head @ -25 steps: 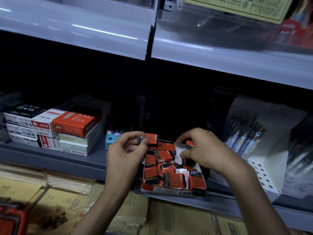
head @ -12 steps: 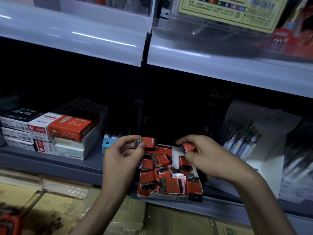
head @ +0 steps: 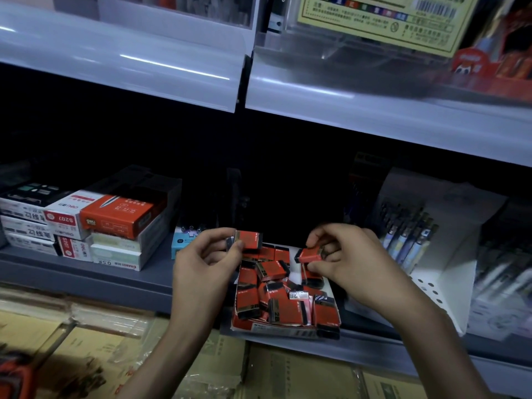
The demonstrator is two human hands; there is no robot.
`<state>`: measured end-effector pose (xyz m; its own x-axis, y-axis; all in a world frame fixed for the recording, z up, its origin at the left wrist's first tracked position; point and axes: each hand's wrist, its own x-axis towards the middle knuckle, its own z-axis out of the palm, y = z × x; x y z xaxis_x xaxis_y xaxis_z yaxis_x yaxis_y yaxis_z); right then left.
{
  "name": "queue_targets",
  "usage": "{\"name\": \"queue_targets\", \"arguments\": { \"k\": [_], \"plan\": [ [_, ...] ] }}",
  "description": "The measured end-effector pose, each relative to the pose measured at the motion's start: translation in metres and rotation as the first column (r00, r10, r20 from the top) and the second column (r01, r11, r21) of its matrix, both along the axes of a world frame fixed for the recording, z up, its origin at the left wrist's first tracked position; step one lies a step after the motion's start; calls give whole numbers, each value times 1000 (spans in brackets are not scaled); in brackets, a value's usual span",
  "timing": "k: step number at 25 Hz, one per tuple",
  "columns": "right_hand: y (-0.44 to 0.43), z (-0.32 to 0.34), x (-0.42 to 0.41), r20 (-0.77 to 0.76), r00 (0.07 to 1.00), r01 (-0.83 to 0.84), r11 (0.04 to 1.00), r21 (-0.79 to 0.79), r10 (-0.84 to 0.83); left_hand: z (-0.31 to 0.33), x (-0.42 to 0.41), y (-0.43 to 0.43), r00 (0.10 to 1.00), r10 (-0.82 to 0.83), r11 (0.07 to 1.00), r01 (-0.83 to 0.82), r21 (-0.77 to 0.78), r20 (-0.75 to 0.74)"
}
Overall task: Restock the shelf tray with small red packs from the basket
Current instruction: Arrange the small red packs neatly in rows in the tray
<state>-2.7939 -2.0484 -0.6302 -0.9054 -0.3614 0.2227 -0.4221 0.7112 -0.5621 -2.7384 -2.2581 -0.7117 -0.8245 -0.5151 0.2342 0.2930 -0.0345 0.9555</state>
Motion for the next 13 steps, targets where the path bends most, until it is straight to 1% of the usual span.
{"name": "queue_targets", "arguments": {
  "k": [2,5,10,13],
  "plan": [
    [-3,-2,-1,-67,997,32,999,42,-29,0,0,0,1000,6,1000,-6,-3,3],
    [-9,-6,-1,-192,981,45,989,144,-16,-1,1,-1,1000,9,1000,-9,1,-5],
    [-18,-15,-3,-200,979,11,970,242,38,0,1,-1,1000,1,1000,-1,-5,2],
    [-19,-14,-3,-170,985,35,965,260,10,0,1,-1,1000,-4,1000,4,-10,-1]
  ]
}}
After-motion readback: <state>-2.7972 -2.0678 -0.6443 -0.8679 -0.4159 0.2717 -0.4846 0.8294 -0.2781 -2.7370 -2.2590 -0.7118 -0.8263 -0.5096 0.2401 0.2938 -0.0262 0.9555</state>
